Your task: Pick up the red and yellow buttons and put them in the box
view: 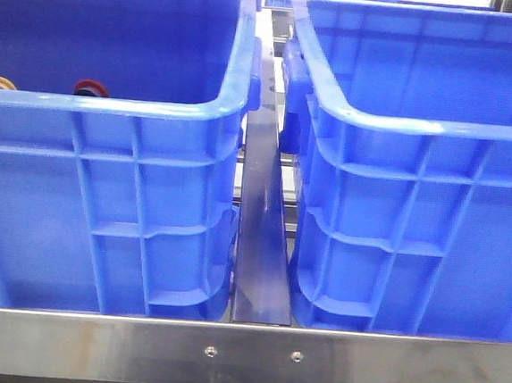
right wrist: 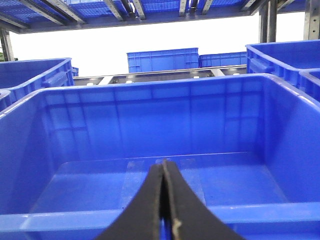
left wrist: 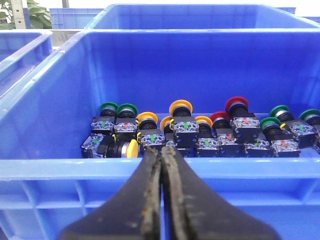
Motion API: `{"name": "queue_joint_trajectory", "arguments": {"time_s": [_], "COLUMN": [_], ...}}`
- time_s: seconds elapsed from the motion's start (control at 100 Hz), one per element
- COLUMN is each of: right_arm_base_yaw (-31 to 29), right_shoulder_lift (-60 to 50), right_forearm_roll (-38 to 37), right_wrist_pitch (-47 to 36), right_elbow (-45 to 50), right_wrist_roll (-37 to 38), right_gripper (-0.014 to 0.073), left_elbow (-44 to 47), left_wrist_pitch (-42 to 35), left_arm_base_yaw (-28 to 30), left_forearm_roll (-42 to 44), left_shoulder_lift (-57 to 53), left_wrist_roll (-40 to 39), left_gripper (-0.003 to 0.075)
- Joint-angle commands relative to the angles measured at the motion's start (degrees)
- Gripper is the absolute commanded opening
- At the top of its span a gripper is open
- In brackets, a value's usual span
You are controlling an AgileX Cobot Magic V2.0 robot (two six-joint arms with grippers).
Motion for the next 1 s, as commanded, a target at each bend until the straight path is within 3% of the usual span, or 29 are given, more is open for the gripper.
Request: {"name": "queue_joint_trajectory", "arguments": {"time_s": [0.0, 0.36, 0.59, 0.75, 0.99], "right_arm_base_yaw": [-0.34, -0.34, -0.34, -0.34, -0.34], "right_shoulder_lift": [-1.41, -1.41, -1.41, -1.41, -1.41], "right_forearm_roll": [-0.42, -0.42, -0.42, -0.42, -0.42], "right_wrist_pitch": [-4.84, -4.84, -4.84, -4.84, -4.84], "right_elbow": [-1.11, -1.11, -1.11, -1.11, -1.11], "right_wrist_roll": [-0.20, -0.20, -0.20, -0.20, -0.20], "right_gripper": [-0.0069, -0.0069, -0.0069, -0.0069, -0.0069], "left_elbow": [2.79, 2.41, -6.15, -18.10, -39.54], "left_wrist_pitch": [-4.99, -5.23, -3.37, 5.41, 26.29], "left_arm_base_yaw": [-0.33, -0.33, -0.33, -0.33, -0.33], "left_forearm_roll": [-0.24, -0.24, -2.24, -2.55, -2.55], "left_shoulder_lift": [-1.90, -1.90, -0.88, 5.22, 23.18], "left_wrist_roll": [-0.38, -0.38, -0.38, -0.38, 0.12], "left_gripper": [-0.0019, -0.0019, -0.0019, -0.0019, -0.0019]}}
